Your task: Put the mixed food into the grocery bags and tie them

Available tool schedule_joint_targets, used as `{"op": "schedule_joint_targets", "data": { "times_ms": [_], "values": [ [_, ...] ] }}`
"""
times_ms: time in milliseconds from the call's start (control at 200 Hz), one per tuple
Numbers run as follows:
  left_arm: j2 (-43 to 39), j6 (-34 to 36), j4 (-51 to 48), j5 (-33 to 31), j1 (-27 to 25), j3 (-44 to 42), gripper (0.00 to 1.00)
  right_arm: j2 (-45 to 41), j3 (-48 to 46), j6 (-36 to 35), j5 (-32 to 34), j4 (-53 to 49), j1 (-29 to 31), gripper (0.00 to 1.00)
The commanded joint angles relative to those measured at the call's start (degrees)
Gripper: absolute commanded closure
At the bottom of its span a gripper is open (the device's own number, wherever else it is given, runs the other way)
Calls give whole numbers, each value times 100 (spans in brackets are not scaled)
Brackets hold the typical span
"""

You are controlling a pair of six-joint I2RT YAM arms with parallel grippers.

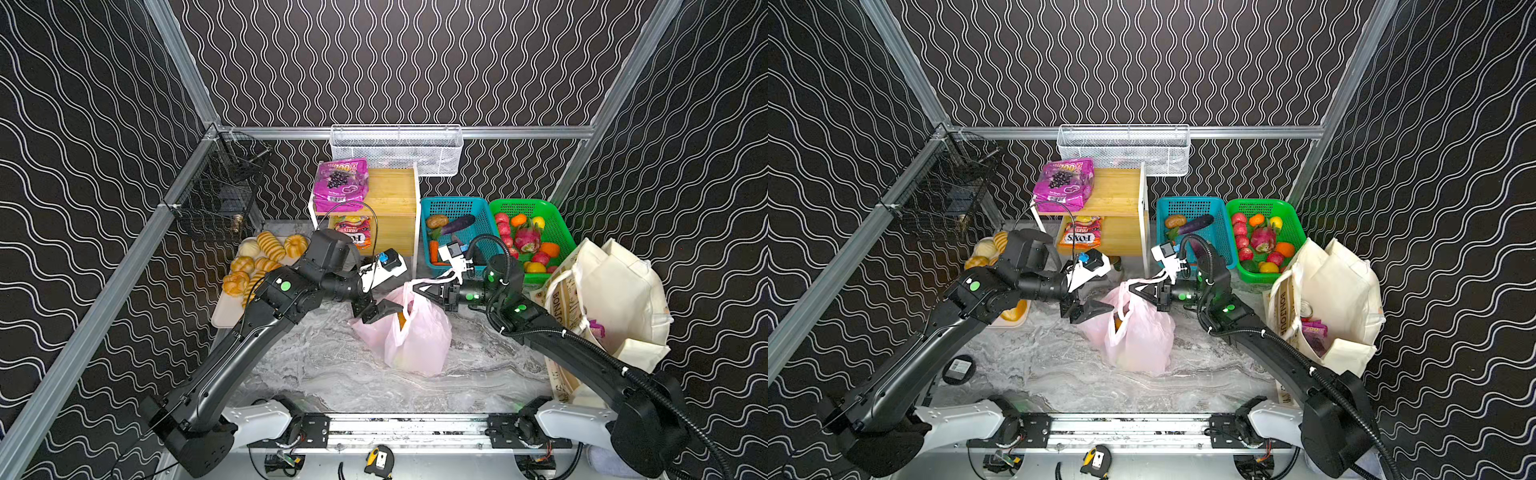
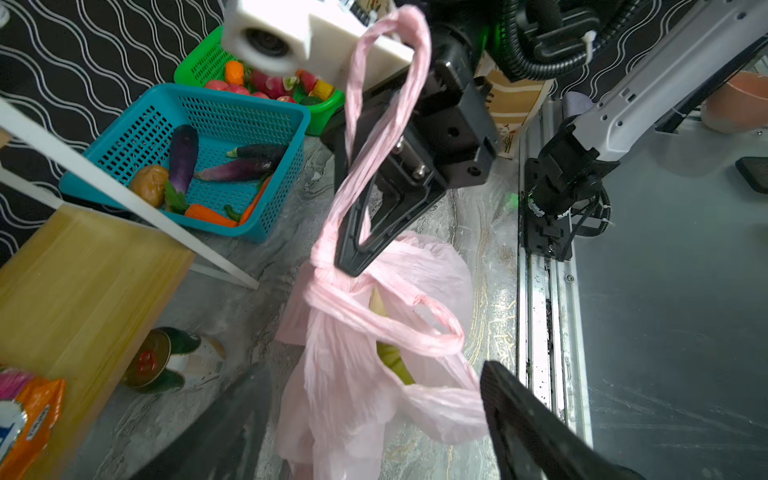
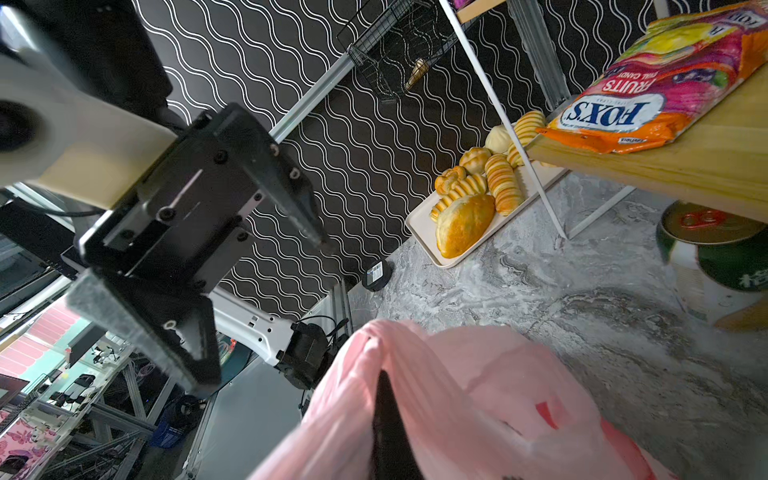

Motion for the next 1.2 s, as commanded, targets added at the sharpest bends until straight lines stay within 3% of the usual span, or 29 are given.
{"op": "schedule_joint_targets", "data": {
  "times_ms": [0,225,551,946,1191],
  "values": [
    [183,307,-219,408,187,114,16,-16,2,-19,-94,262,4,100],
    [821,429,-437,1040,204,573,15,-48,55,-107,-105,105,4,100],
    [1258,609,-60,1344,206,481,14,-69,11,7,-85,236,12,100],
    [1646,988,-479,1691,89,685,15,1,99,-2,-60,179,30,100],
    [1801,1194,-1016,948,-277,785,16,13,109,-6,-72,169,26,100]
  ]
}}
